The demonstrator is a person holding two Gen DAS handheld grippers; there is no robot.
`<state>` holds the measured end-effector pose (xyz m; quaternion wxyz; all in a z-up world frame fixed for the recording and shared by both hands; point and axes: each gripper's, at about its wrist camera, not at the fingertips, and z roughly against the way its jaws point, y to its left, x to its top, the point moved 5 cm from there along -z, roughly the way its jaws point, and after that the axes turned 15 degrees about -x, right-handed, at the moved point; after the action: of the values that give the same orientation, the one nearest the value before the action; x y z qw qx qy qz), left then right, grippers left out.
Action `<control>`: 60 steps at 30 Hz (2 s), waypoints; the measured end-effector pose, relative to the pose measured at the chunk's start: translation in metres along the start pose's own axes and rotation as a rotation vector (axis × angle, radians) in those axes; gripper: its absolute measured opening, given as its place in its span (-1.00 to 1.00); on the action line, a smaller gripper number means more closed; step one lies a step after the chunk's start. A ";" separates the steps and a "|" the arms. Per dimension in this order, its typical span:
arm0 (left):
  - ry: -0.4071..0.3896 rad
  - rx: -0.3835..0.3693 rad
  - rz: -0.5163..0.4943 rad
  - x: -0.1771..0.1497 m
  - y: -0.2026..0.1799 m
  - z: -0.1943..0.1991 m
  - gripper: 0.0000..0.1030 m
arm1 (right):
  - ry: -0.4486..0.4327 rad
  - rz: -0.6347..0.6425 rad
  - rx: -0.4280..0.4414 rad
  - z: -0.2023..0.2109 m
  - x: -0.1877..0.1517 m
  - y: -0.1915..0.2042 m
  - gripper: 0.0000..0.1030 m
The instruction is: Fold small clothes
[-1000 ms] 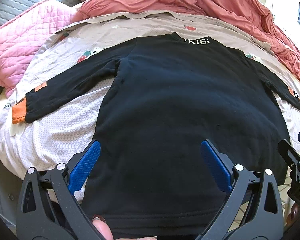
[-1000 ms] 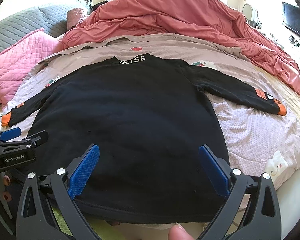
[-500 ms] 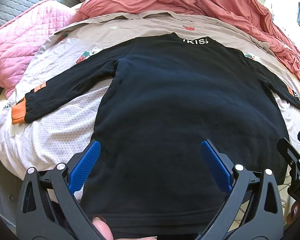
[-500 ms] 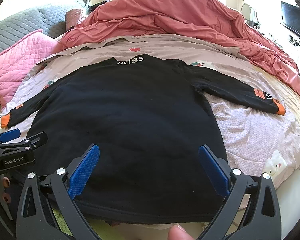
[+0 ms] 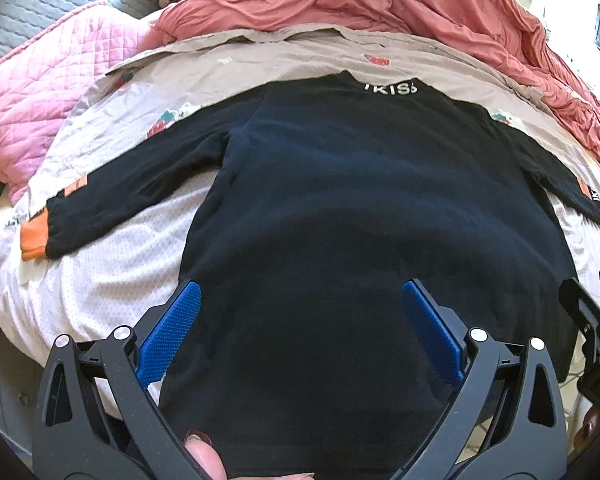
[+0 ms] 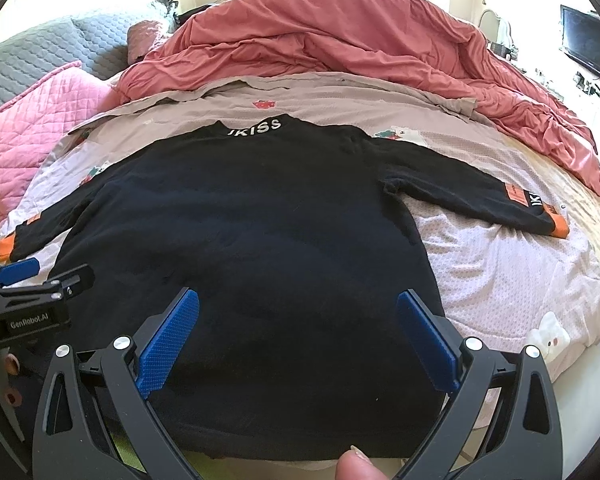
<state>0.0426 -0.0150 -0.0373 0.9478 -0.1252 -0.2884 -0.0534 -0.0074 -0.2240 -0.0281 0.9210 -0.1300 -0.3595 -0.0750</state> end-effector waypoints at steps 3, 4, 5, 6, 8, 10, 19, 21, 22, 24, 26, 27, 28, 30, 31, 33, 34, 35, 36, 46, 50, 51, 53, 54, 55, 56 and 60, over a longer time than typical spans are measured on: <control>-0.004 0.003 -0.004 0.011 -0.004 -0.004 0.82 | -0.004 0.001 -0.005 -0.004 0.005 -0.002 0.92; -0.007 0.005 -0.004 0.016 -0.005 -0.005 0.82 | -0.004 0.002 -0.006 -0.006 0.006 -0.003 0.92; -0.010 0.006 -0.004 0.020 -0.006 -0.006 0.82 | -0.006 0.002 -0.007 -0.007 0.008 -0.004 0.92; -0.011 0.008 -0.004 0.023 -0.006 -0.007 0.82 | -0.009 0.002 -0.010 -0.009 0.010 -0.005 0.92; -0.010 0.008 -0.003 0.028 -0.007 -0.010 0.82 | -0.020 -0.001 -0.015 -0.010 0.015 -0.007 0.92; -0.008 0.013 -0.004 0.033 -0.008 -0.014 0.82 | -0.026 -0.010 -0.021 -0.013 0.020 -0.011 0.92; -0.007 0.030 -0.006 0.066 -0.011 -0.032 0.82 | -0.046 -0.040 -0.076 -0.036 0.047 -0.035 0.92; -0.008 0.031 -0.011 0.072 -0.013 -0.036 0.82 | -0.051 -0.048 -0.098 -0.042 0.055 -0.044 0.92; -0.009 0.029 -0.012 0.075 -0.015 -0.039 0.82 | -0.054 -0.056 -0.107 -0.046 0.059 -0.049 0.92; -0.006 0.029 -0.016 0.080 -0.017 -0.043 0.82 | -0.054 -0.065 -0.128 -0.053 0.065 -0.059 0.92; -0.003 0.021 -0.019 0.085 -0.020 -0.050 0.82 | -0.047 -0.083 -0.147 -0.062 0.069 -0.070 0.92; 0.004 0.018 -0.021 0.087 -0.022 -0.053 0.82 | -0.039 -0.090 -0.153 -0.067 0.072 -0.075 0.92; 0.009 0.018 -0.024 0.089 -0.023 -0.056 0.82 | -0.031 -0.098 -0.159 -0.071 0.073 -0.080 0.92; 0.019 0.020 -0.032 0.092 -0.026 -0.064 0.82 | -0.015 -0.117 -0.172 -0.081 0.075 -0.091 0.92; 0.026 0.018 -0.034 0.093 -0.027 -0.067 0.82 | -0.002 -0.124 -0.186 -0.087 0.076 -0.097 0.92; 0.033 0.012 -0.042 0.096 -0.030 -0.073 0.82 | 0.008 -0.136 -0.197 -0.095 0.076 -0.105 0.92; 0.036 0.012 -0.044 0.097 -0.032 -0.076 0.82 | 0.018 -0.142 -0.207 -0.099 0.076 -0.109 0.92; 0.038 0.007 -0.046 0.099 -0.034 -0.079 0.82 | 0.023 -0.150 -0.210 -0.102 0.075 -0.113 0.92; 0.041 0.001 -0.045 0.102 -0.036 -0.083 0.82 | 0.030 -0.162 -0.214 -0.106 0.075 -0.119 0.92; 0.099 -0.030 -0.039 0.126 -0.066 -0.127 0.82 | 0.105 -0.281 -0.355 -0.141 0.075 -0.196 0.92; 0.123 -0.054 -0.001 0.130 -0.077 -0.148 0.82 | 0.139 -0.353 -0.400 -0.154 0.072 -0.239 0.92; 0.129 -0.063 0.011 0.130 -0.080 -0.154 0.82 | 0.151 -0.379 -0.407 -0.157 0.070 -0.250 0.92; 0.133 -0.068 0.010 0.129 -0.084 -0.163 0.82 | 0.174 -0.429 -0.419 -0.162 0.067 -0.271 0.92; 0.133 -0.059 0.006 0.128 -0.085 -0.168 0.82 | 0.188 -0.459 -0.428 -0.164 0.065 -0.283 0.92; 0.136 -0.052 0.003 0.127 -0.085 -0.173 0.82 | 0.199 -0.478 -0.435 -0.167 0.064 -0.291 0.92; 0.132 -0.054 0.000 0.125 -0.084 -0.177 0.82 | 0.217 -0.507 -0.438 -0.171 0.062 -0.302 0.92; 0.069 -0.067 -0.025 0.122 -0.077 -0.181 0.82 | 0.273 -0.598 -0.434 -0.188 0.050 -0.334 0.91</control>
<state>0.2269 -0.1417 -0.0980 0.9516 -0.1513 -0.2554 -0.0793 0.0728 -0.6008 -0.0647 0.8489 -0.2000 -0.2313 -0.4310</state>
